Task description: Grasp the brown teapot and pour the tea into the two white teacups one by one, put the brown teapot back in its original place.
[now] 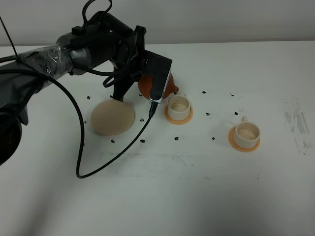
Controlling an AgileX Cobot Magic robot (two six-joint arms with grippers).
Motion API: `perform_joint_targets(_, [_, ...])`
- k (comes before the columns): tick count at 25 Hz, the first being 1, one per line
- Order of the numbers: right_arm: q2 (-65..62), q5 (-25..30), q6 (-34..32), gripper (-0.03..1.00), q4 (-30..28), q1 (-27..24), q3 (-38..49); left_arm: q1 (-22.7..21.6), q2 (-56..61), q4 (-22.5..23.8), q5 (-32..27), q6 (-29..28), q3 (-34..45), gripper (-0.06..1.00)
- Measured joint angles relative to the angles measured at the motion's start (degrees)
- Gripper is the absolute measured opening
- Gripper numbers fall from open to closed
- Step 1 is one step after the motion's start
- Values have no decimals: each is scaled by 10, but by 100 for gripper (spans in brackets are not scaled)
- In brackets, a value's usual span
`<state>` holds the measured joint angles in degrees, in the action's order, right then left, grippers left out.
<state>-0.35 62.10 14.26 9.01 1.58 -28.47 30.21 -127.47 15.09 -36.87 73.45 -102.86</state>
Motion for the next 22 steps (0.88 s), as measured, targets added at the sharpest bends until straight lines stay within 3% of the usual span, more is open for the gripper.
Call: perform_joint_targets(22, [0,0,0,22,0,0,0,18,0,60,20,53,0,13])
